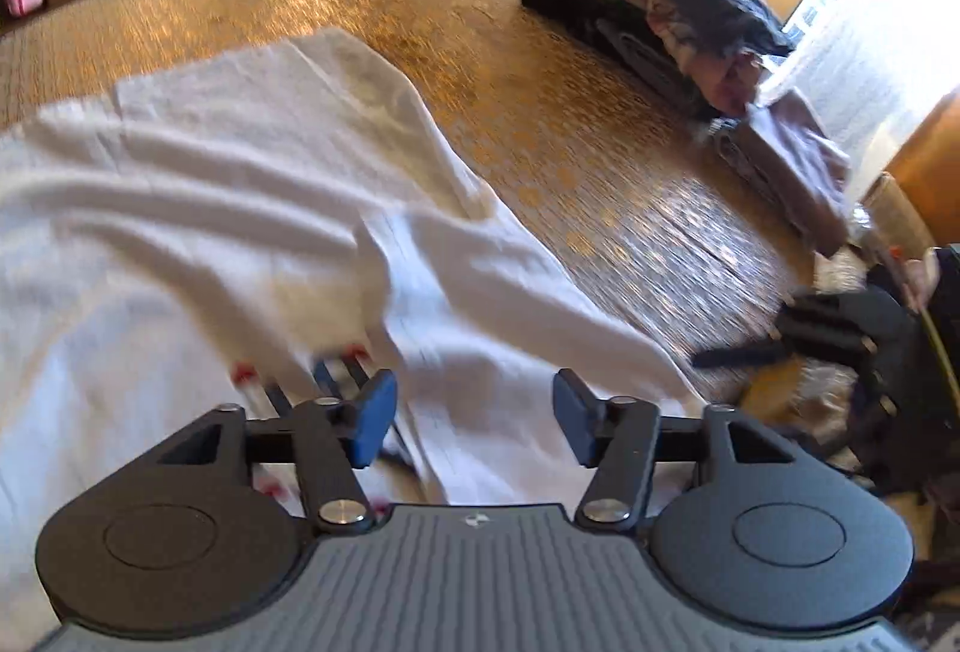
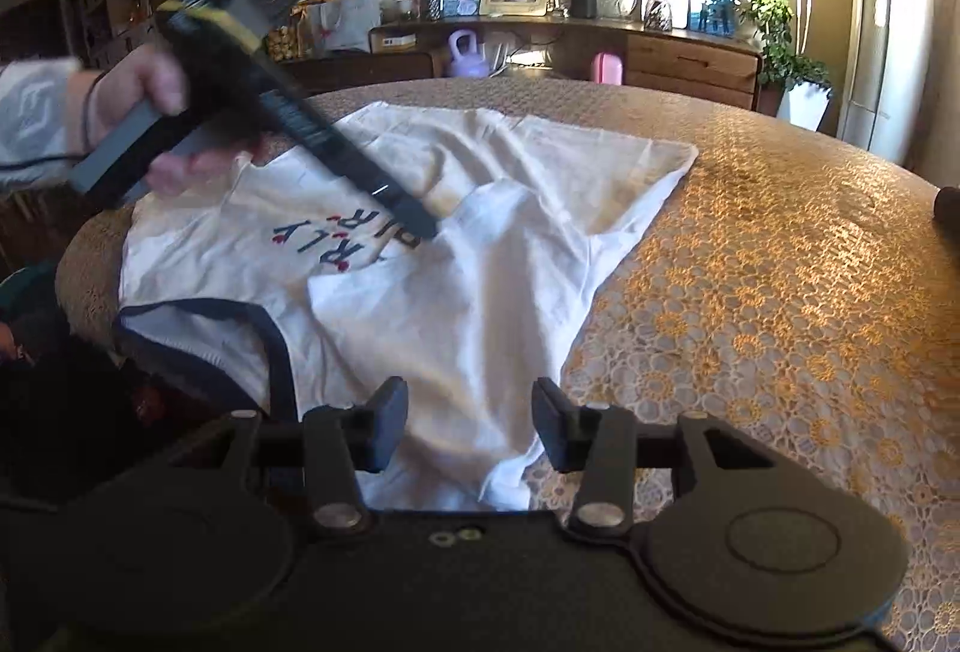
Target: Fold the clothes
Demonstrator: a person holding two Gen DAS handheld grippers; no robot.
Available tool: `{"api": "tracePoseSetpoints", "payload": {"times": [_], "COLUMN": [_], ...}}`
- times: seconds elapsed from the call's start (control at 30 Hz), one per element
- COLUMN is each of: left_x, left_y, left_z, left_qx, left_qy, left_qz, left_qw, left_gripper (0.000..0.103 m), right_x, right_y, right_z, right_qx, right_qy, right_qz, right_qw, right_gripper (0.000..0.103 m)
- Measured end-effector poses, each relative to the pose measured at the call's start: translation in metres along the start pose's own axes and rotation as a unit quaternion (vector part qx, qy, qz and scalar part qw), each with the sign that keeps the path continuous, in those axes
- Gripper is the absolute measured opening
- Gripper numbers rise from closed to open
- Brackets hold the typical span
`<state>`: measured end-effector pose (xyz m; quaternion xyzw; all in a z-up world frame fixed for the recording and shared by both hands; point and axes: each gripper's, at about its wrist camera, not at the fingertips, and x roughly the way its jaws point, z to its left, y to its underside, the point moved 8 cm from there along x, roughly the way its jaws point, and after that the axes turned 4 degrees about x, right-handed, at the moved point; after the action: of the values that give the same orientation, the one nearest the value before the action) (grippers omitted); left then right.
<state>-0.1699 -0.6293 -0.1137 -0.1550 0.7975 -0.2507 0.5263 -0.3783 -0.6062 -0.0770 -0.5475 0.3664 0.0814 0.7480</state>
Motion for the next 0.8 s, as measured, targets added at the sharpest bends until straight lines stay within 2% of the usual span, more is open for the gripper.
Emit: {"api": "tracePoseSetpoints", "payload": {"times": [0.1, 0.2, 0.3, 0.4, 0.57, 0.7, 0.8], "left_x": [-0.002, 0.0, -0.003, -0.006, -0.009, -0.011, -0.012], "left_y": [0.025, 0.041, 0.047, 0.052, 0.058, 0.061, 0.064], "left_z": [-0.012, -0.019, -0.022, -0.023, -0.024, -0.028, -0.031], "left_qx": [-0.003, 0.002, 0.003, 0.004, 0.013, 0.022, 0.026], "left_qy": [0.023, 0.02, 0.023, 0.026, 0.023, 0.016, 0.011], "left_qz": [0.01, 0.011, 0.006, 0.003, 0.001, 0.001, -0.004], "left_qw": [0.9997, 0.9997, 0.9997, 0.9996, 0.9997, 0.9996, 0.9996], "left_gripper": [0.057, 0.057, 0.057, 0.057, 0.057, 0.057, 0.059], "right_x": [0.004, 0.011, 0.019, 0.024, 0.015, 0.011, 0.04], "right_y": [-0.004, -0.005, 0.0, 0.013, 0.018, -0.024, -0.052], "right_z": [0.006, 0.014, 0.018, 0.009, -0.002, -0.004, -0.006], "right_qx": [-0.014, -0.032, -0.04, -0.047, -0.03, -0.033, -0.04], "right_qy": [0.006, 0.001, -0.01, 0.016, 0.02, 0.014, 0.001], "right_qz": [0.001, 0.008, 0.029, 0.063, 0.082, 0.033, 0.027], "right_qw": [1.0, 0.999, 0.999, 0.997, 0.996, 0.999, 0.999], "right_gripper": [0.103, 0.103, 0.103, 0.103, 0.103, 0.103, 0.103]}}
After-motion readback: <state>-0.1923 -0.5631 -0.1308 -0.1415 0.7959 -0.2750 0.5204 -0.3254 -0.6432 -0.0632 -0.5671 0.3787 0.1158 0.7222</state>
